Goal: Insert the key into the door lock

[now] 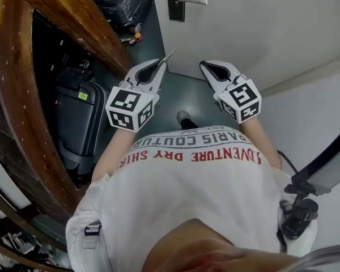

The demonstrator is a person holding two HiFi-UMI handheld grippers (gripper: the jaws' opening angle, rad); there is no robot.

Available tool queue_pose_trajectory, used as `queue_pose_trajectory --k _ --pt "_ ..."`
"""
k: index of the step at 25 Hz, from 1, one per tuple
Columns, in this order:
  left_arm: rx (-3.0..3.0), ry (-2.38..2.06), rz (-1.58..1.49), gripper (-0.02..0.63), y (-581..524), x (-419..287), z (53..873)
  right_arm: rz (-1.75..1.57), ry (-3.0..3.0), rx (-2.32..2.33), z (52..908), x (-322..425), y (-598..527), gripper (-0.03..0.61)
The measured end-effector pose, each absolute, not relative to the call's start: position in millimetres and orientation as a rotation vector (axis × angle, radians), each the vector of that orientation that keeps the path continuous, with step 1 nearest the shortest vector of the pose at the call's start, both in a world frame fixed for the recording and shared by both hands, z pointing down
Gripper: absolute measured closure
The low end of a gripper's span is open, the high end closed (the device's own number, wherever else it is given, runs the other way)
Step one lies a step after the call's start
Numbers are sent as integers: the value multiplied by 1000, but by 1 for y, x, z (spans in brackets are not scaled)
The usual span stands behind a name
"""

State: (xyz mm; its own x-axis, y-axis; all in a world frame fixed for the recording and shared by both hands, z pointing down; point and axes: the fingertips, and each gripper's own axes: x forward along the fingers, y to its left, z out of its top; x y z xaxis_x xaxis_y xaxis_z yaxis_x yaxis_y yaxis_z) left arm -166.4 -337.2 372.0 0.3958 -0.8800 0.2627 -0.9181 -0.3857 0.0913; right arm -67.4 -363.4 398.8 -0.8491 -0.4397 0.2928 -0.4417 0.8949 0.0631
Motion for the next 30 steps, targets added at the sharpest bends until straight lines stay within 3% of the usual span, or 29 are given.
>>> queue_pose_trajectory --k 18,24,30 --pt "2354 -1545 228 591 -447 -183 422 -55 -2775 800 400 -76 -528 574" --pt "2330 -1503 213 591 -448 -183 430 -115 -2810 877 372 -78 -571 479" --pt "2318 -1508 205 591 -457 -190 427 -71 -2832 827 368 -92 -597 452"
